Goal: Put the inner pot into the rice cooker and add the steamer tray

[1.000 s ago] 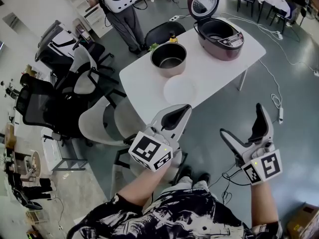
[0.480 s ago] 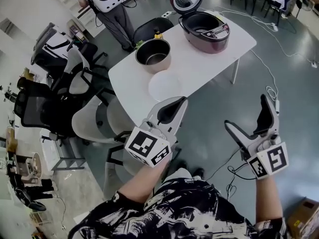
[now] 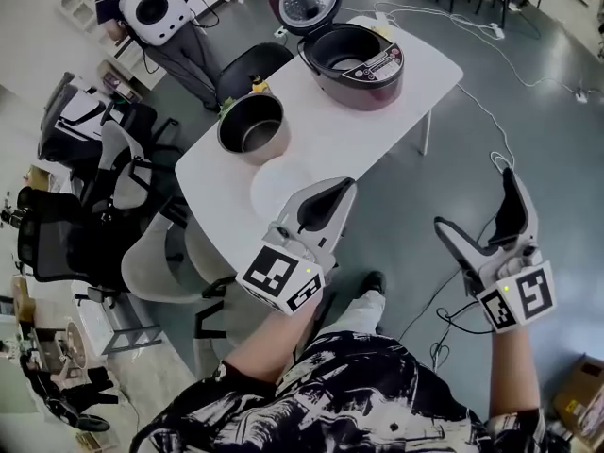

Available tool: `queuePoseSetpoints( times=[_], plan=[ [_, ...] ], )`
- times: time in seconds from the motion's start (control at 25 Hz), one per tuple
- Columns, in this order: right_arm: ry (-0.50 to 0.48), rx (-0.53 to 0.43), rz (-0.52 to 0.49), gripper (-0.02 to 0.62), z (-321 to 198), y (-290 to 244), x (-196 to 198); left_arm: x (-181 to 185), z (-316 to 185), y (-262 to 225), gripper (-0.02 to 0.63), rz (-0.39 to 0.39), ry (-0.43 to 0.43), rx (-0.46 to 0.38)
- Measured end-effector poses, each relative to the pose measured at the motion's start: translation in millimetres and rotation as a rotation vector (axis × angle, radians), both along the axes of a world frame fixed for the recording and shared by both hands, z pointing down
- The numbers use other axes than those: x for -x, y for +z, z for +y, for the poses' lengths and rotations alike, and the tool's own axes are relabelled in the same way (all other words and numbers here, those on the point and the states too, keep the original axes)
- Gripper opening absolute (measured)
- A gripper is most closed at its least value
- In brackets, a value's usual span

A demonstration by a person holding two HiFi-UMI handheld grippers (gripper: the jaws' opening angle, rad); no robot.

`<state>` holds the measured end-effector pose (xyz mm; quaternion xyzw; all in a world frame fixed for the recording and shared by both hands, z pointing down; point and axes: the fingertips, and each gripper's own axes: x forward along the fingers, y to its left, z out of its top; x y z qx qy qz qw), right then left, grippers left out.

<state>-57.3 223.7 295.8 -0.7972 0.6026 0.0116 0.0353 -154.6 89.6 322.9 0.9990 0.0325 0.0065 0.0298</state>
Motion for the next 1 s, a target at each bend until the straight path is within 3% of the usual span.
queuePoseSetpoints(
  times=[0.4,0.8,1.0],
  plan=[
    [0.055,0.052,0.026,0.551,-62.0,-5.5,-104.4,-109.9,-62.5,5.6,0.005,0.012,0.063,0.040],
    [0.033,0.027,0.015,0.551,-50.0,-15.2,-197.4,-197.2,-42.7,-6.5,0.005,-0.013,0.062,0.015],
    [-0.067,0.006,0.017,0.551,-44.5,-19.4,-263.7,-256.0,-29.0,-17.9,0.005,-0.013,-0.026,-0.021]
  ],
)
